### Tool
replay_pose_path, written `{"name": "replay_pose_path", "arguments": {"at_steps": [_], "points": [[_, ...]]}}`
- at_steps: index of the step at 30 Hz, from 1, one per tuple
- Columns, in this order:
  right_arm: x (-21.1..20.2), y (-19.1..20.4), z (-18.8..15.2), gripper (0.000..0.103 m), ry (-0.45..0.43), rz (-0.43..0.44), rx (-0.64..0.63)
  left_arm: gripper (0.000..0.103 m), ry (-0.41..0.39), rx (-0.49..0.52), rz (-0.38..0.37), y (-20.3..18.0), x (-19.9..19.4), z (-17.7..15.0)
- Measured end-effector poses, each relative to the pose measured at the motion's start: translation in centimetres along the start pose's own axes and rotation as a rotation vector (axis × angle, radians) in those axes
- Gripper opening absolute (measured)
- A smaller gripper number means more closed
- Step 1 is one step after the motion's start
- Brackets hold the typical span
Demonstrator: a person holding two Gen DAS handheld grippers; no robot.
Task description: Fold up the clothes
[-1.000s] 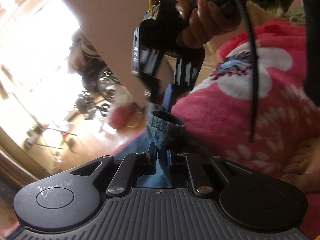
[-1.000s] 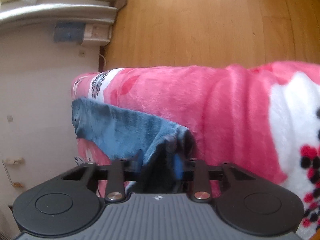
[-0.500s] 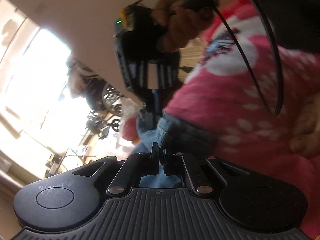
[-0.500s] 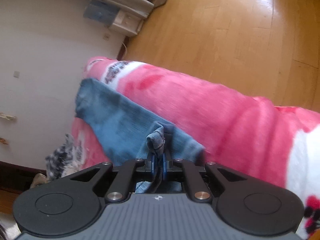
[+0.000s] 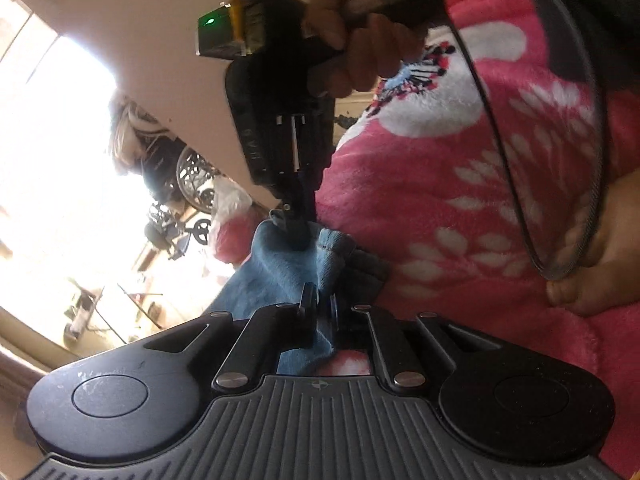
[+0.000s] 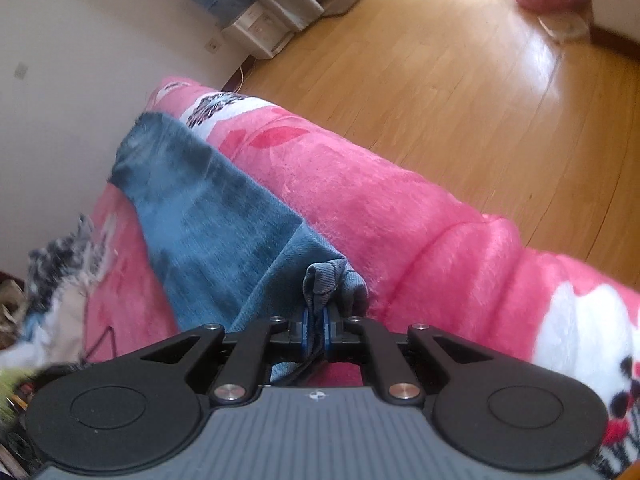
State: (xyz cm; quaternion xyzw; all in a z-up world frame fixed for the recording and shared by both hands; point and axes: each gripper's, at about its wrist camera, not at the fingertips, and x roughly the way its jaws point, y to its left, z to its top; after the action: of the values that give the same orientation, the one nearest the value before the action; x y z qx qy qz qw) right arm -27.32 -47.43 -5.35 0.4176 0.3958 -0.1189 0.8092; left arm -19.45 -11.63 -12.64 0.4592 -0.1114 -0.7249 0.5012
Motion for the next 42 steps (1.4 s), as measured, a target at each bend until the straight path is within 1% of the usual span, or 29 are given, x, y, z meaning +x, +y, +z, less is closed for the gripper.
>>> {"name": "replay_pose_path", "arguments": {"at_steps": [4,6,7,10,12,16,17,19,20,21,23,30,31,33,36,39,42], "points": [[-0.1,0.2,-0.4,0.006,-0.018,-0.016,-0.013,0.007,-0.017,-0.09,-0.01,1.3,-1.5,0.5],[-0.1,0.4,-0.5,0.006,-0.024,-0.025,-0.022,0.007,-0.043,-0.14,0.008,1.8,-2.2,0.9],[-0.1,0.5,-0.5,0.006,-0.027,-0.029,-0.026,0.007,-0.054,-0.144,0.016,1.9,-2.3,1.0],[-0.1,0.5,-0.6,0.006,-0.034,-0.037,-0.007,0.007,-0.068,-0.122,0.029,1.7,-1.7,1.6],[-0.1,0.5,-0.7,0.006,-0.039,-0.041,0.012,0.007,-0.078,-0.109,0.019,1.5,-1.1,1.9],[-0.1,0.1,-0.5,0.008,-0.038,-0.025,0.1,0.007,-0.122,-0.072,0.002,0.9,-1.1,2.1],[-0.1,0.0,-0.5,0.008,-0.038,-0.02,0.124,0.009,-0.132,-0.067,-0.004,0.8,-1.3,2.1],[-0.1,-0.3,-0.4,0.008,-0.036,-0.009,0.172,0.018,-0.137,-0.054,-0.018,0.4,-1.2,2.3],[0.0,-0.4,-0.4,0.008,-0.037,-0.002,0.194,0.027,-0.132,-0.046,-0.017,0.2,-1.0,2.3],[0.0,-0.5,-0.3,0.009,-0.04,0.008,0.211,0.032,-0.125,-0.037,-0.013,0.0,-0.7,2.4],[0.2,-0.4,-0.2,0.009,-0.047,0.024,0.234,0.036,-0.108,-0.022,-0.012,-0.3,0.0,2.5],[0.3,-0.1,-0.5,0.009,-0.068,0.024,0.233,0.035,-0.077,-0.041,-0.088,-0.4,1.1,2.2],[0.3,-0.1,-0.6,0.008,-0.071,0.024,0.234,0.032,-0.07,-0.048,-0.101,-0.3,1.2,2.2],[0.3,-0.1,-0.7,0.008,-0.076,0.02,0.228,0.021,-0.056,-0.061,-0.126,0.0,1.5,2.0],[0.1,0.1,-0.8,0.008,-0.082,0.008,0.2,0.013,-0.043,-0.092,-0.152,0.5,1.6,1.4],[-0.2,0.1,-0.9,0.008,-0.087,-0.007,0.17,0.011,-0.037,-0.126,-0.17,0.9,1.8,1.0],[-0.3,-0.1,-1.0,0.007,-0.085,-0.01,0.162,0.011,-0.013,-0.131,-0.196,0.9,2.4,0.7]]}}
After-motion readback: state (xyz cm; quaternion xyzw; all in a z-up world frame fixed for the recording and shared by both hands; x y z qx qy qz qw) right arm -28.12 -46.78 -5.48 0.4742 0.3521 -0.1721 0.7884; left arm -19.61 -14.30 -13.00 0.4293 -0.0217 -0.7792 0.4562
